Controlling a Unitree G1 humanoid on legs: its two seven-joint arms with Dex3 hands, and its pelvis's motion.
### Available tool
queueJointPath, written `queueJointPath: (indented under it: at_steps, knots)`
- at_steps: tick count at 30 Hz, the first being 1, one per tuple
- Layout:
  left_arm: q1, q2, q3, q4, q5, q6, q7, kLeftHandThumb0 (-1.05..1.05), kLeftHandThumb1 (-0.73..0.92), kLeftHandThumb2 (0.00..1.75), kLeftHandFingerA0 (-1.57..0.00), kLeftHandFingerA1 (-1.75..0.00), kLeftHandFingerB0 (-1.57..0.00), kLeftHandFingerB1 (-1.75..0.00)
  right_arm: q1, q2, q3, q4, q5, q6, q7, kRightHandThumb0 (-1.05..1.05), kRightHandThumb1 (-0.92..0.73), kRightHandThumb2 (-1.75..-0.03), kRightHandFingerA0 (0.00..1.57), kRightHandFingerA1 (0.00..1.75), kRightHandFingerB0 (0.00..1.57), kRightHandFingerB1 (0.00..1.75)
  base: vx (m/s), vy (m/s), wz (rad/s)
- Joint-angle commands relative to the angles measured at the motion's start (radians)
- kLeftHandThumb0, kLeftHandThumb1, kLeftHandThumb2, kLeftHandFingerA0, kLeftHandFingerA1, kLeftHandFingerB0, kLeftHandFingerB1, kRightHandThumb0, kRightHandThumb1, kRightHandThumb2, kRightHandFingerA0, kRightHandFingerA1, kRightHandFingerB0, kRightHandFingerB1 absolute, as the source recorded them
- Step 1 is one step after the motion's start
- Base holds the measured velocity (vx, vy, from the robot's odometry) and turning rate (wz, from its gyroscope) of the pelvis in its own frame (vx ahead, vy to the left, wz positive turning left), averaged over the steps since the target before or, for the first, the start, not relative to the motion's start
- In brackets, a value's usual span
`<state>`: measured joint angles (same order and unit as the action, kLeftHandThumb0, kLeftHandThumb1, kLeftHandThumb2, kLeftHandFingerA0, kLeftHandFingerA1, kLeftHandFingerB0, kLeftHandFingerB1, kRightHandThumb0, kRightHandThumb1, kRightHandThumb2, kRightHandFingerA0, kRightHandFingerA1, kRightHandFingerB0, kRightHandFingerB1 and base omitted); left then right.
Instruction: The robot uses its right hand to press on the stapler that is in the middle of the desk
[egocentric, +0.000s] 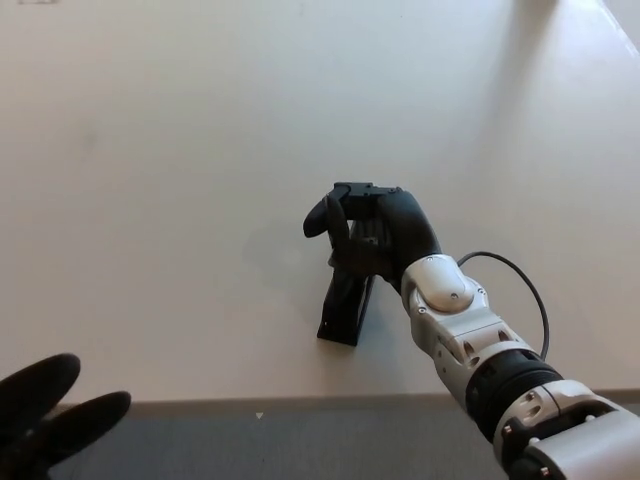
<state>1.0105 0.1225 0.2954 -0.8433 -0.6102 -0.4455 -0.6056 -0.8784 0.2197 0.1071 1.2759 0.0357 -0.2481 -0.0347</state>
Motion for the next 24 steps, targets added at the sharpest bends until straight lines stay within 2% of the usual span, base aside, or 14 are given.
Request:
queueJointPath:
  at_steps: [1,2,4,8,11,12,14,16,17,18,19,20,22,24]
  knots:
    - [0.108,0.003,-0.026,-0.001,-0.061,-0.033,-0.064,-1.03,0.91,0.73,-0.09,-0.60,-0.02,-0.49,0.286,0.115,0.061,0.089,-0.091,0.101,-0.034,-0.65,-0.71,-1.21,1.36,1.48,1.27,1.43,0.00,0.000,0.00]
    - [0.155,-0.006,-0.032,0.001,-0.065,-0.050,-0.086,-1.05,0.77,1.23,-0.14,-0.63,0.00,-0.51,0.325,0.120,0.069,0.090,-0.094,0.092,-0.037,-0.63,-0.71,-1.21,1.35,1.47,1.26,1.42,0.00,0.000,0.00]
    - [0.290,-0.025,-0.051,0.037,-0.113,-0.116,-0.192,-1.03,0.92,0.71,-0.05,-0.62,-0.03,-0.51,0.459,0.135,0.092,0.096,-0.104,0.038,-0.035,-0.63,-0.71,-1.20,1.37,1.47,1.26,1.42,0.00,0.000,0.00]
    - [0.376,-0.045,-0.069,0.127,-0.147,-0.189,-0.309,-0.98,0.74,1.21,0.00,-0.55,-0.07,-0.52,0.565,0.150,0.130,0.106,-0.126,0.023,-0.056,-0.63,-0.69,-1.20,1.38,1.48,1.29,1.43,0.00,0.000,0.00]
    - [0.348,-0.065,-0.113,0.180,-0.166,-0.210,-0.344,-1.00,0.92,0.69,-0.07,-0.64,-0.07,-0.54,0.591,0.160,0.144,0.112,-0.128,0.033,-0.066,-0.66,-0.69,-1.20,1.38,1.49,1.26,1.44,0.00,0.000,0.00]
    - [0.309,-0.091,-0.131,0.207,-0.156,-0.245,-0.342,-0.41,0.37,1.07,-0.07,-0.58,0.00,-0.53,0.596,0.166,0.146,0.113,-0.127,0.042,-0.070,-0.65,-0.70,-1.20,1.36,1.48,1.26,1.43,0.00,0.000,0.00]
    - [0.251,-0.116,-0.135,0.259,-0.143,-0.305,-0.358,-0.40,0.37,1.07,-0.07,-0.58,0.00,-0.53,0.612,0.169,0.156,0.116,-0.132,0.041,-0.076,-0.62,-0.67,-1.19,1.37,1.46,1.27,1.42,0.00,0.000,0.00]
    - [0.255,-0.119,-0.135,0.279,-0.169,-0.308,-0.389,-0.40,0.36,1.06,-0.08,-0.58,0.00,-0.53,0.641,0.169,0.172,0.121,-0.141,0.044,-0.082,-0.60,-0.65,-1.18,1.35,1.44,1.27,1.40,0.00,0.000,0.00]
    - [0.270,-0.110,-0.130,0.280,-0.183,-0.292,-0.404,-1.04,0.92,0.73,-0.07,-0.65,-0.09,-0.52,0.652,0.169,0.174,0.121,-0.140,0.042,-0.086,-0.58,-0.65,-1.18,1.35,1.44,1.27,1.40,0.00,0.000,0.00]
    - [0.268,-0.117,-0.130,0.298,-0.198,-0.301,-0.427,-0.96,0.72,1.18,-0.11,-0.63,-0.08,-0.56,0.672,0.169,0.181,0.124,-0.143,0.047,-0.092,-0.55,-0.64,-1.17,1.34,1.42,1.26,1.38,0.00,0.000,0.00]
    - [0.259,-0.140,-0.140,0.311,-0.193,-0.330,-0.425,-1.04,0.92,0.75,-0.18,-0.70,-0.12,-0.53,0.692,0.165,0.194,0.126,-0.152,0.046,-0.099,-0.54,-0.66,-1.19,1.36,1.42,1.26,1.38,0.00,0.000,0.00]
    - [0.258,-0.155,-0.156,0.318,-0.190,-0.351,-0.429,-0.97,0.73,1.20,-0.19,-0.69,-0.07,-0.57,0.715,0.160,0.201,0.129,-0.157,0.047,-0.109,-0.52,-0.66,-1.18,1.35,1.41,1.25,1.36,0.00,0.000,0.00]
    - [0.287,-0.131,-0.156,0.309,-0.175,-0.335,-0.435,-0.41,0.32,1.04,-0.08,-0.59,0.00,-0.54,0.747,0.153,0.205,0.134,-0.154,0.046,-0.111,-0.57,-0.72,-1.21,1.36,1.44,1.27,1.40,0.00,0.000,0.00]
    - [0.275,-0.133,-0.155,0.320,-0.207,-0.327,-0.463,-1.00,0.70,1.18,-0.13,-0.68,-0.06,-0.59,0.765,0.146,0.215,0.137,-0.161,0.051,-0.114,-0.58,-0.68,-1.20,1.37,1.45,1.29,1.41,0.00,0.000,0.00]
